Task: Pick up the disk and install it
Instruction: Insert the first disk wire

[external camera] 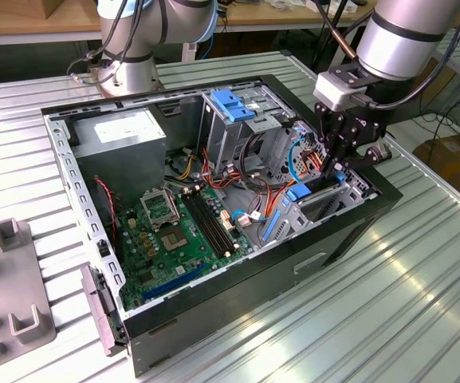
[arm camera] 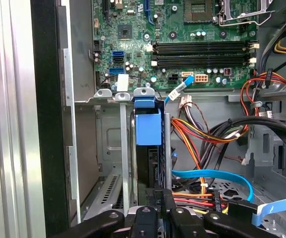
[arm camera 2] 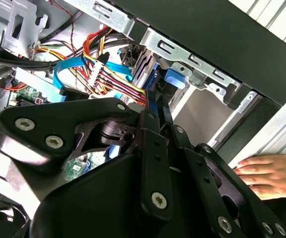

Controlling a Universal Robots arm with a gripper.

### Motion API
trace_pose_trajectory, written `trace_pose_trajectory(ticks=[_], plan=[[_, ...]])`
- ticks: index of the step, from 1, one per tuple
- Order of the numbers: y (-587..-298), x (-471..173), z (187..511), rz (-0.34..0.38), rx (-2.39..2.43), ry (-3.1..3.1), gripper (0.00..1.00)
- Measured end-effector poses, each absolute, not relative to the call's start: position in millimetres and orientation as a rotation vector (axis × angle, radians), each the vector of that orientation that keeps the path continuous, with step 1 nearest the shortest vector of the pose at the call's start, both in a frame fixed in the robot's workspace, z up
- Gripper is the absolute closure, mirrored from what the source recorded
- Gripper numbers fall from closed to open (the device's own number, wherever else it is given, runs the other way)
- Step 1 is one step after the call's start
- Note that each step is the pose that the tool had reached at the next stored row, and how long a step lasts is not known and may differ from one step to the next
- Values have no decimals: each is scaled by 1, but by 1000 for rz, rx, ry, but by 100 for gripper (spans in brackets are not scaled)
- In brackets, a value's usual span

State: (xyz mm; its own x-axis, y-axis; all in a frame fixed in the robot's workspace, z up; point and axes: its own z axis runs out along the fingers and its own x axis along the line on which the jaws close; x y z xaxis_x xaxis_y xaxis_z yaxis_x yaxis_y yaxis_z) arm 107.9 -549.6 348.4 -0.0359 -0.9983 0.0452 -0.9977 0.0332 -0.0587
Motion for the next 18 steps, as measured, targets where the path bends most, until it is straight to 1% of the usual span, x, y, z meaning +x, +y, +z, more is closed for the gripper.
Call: trace_pose_trajectory(ticks=[18], plan=[[-549,108,340,-114,-2176,2253,84]])
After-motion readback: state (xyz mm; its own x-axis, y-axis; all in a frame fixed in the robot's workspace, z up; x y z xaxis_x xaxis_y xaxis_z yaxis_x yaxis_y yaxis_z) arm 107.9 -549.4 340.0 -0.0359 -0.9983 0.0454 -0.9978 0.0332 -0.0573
